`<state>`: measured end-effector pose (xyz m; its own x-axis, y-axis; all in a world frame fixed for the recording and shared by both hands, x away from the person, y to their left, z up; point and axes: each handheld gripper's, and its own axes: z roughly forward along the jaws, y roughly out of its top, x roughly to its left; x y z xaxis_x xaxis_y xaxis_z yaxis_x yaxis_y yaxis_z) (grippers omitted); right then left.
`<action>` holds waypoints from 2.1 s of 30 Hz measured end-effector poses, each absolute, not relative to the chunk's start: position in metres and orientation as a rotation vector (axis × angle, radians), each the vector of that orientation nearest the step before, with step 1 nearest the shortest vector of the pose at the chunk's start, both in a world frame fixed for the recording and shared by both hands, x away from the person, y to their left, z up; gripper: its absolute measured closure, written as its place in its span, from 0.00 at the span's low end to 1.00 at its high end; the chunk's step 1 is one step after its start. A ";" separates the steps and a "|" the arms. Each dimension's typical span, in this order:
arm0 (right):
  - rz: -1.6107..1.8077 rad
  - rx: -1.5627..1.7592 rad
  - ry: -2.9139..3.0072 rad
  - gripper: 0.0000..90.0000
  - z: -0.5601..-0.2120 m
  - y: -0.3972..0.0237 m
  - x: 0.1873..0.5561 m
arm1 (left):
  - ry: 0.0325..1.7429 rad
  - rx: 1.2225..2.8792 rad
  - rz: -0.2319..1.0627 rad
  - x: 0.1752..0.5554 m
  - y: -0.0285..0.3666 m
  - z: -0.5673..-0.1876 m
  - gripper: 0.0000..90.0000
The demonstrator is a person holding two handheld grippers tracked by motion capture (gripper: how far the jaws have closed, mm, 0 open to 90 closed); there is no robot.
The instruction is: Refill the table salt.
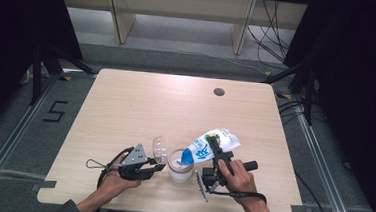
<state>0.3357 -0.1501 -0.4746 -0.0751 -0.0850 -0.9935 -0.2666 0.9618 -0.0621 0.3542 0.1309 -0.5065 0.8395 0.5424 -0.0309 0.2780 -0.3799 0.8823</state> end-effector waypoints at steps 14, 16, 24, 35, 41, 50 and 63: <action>0.165 -0.292 1.682 0.81 -0.468 -0.151 0.339 | 0.604 1.990 0.322 0.354 0.131 -0.506 0.81; 0.210 -0.208 1.717 0.81 -0.473 -0.153 0.338 | 0.597 1.994 0.325 0.355 0.131 -0.506 0.81; 0.284 -0.172 1.745 0.81 -0.470 -0.155 0.342 | 0.604 1.989 0.320 0.354 0.131 -0.506 0.81; 0.396 -0.068 1.831 0.82 -0.467 -0.159 0.347 | 0.604 1.992 0.324 0.354 0.131 -0.506 0.81; 0.444 -0.003 1.856 0.82 -0.468 -0.162 0.349 | 0.607 1.982 0.321 0.354 0.131 -0.506 0.81; 0.544 0.100 1.905 0.82 -0.466 -0.166 0.352 | 0.607 1.982 0.321 0.354 0.131 -0.506 0.81; 0.781 0.293 2.014 0.83 -0.462 -0.180 0.361 | 0.604 1.985 0.323 0.354 0.131 -0.506 0.81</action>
<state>0.3606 -0.1802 -0.4623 -0.5434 0.4893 -0.6821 -0.0982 0.7699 0.6306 0.3542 0.1310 -0.5062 0.8397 0.5423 -0.0292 0.2764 -0.3805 0.8825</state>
